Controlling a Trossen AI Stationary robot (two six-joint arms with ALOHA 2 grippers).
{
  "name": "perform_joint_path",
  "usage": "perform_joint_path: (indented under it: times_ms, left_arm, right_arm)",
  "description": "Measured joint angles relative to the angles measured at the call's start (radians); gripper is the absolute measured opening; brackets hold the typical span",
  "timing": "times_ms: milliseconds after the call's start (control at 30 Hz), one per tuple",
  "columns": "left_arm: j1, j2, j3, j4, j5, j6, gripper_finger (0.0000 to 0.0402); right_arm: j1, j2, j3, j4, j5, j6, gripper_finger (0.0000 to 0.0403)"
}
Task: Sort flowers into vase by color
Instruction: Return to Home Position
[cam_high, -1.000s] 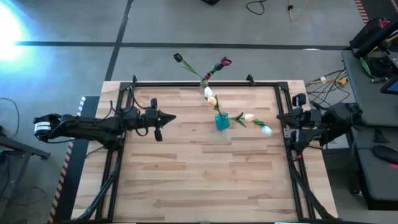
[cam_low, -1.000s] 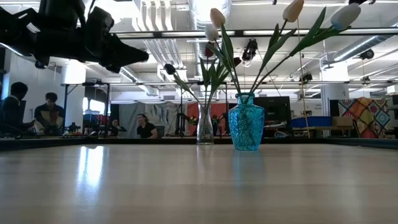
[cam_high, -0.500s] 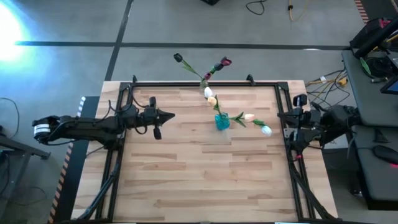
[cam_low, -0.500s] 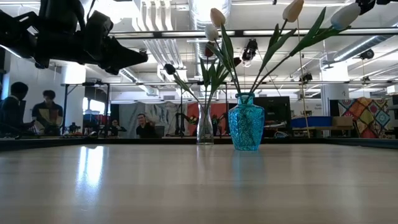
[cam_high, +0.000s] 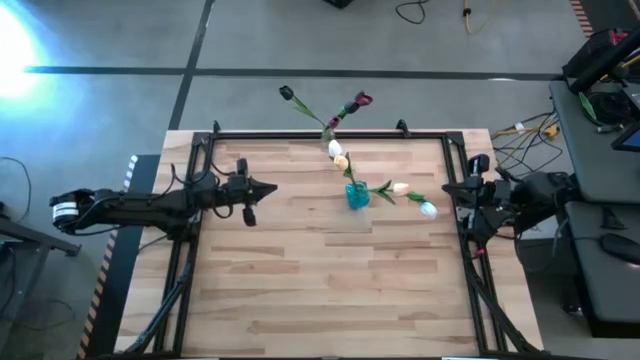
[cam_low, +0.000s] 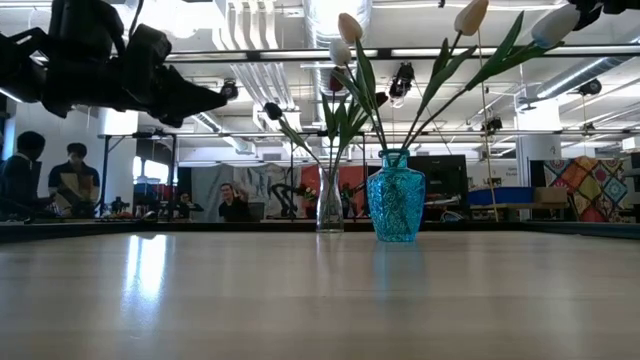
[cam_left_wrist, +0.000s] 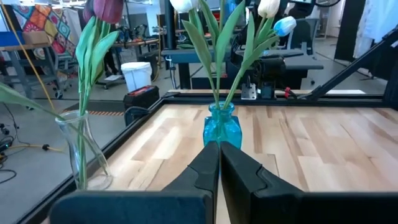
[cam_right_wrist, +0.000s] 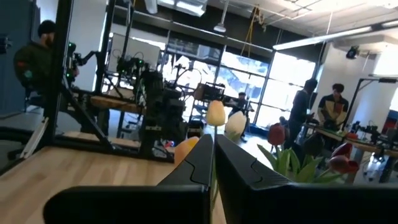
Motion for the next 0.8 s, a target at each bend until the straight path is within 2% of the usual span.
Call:
perform_joint_path:
  times_ms: [500,800]
  left_arm:
    - [0.0,-0.139,-0.055,-0.002,0.023,-0.001,0.0]
    - [0.004,-0.239,-0.065,-0.085,0.023,0.001,0.0]
  right_arm:
    - [-0.01,-0.003,-0.1,0.056,0.0,0.093,0.0008]
    - [-0.096,-0.003,-0.145,0.076,0.001,0.129,0.0008]
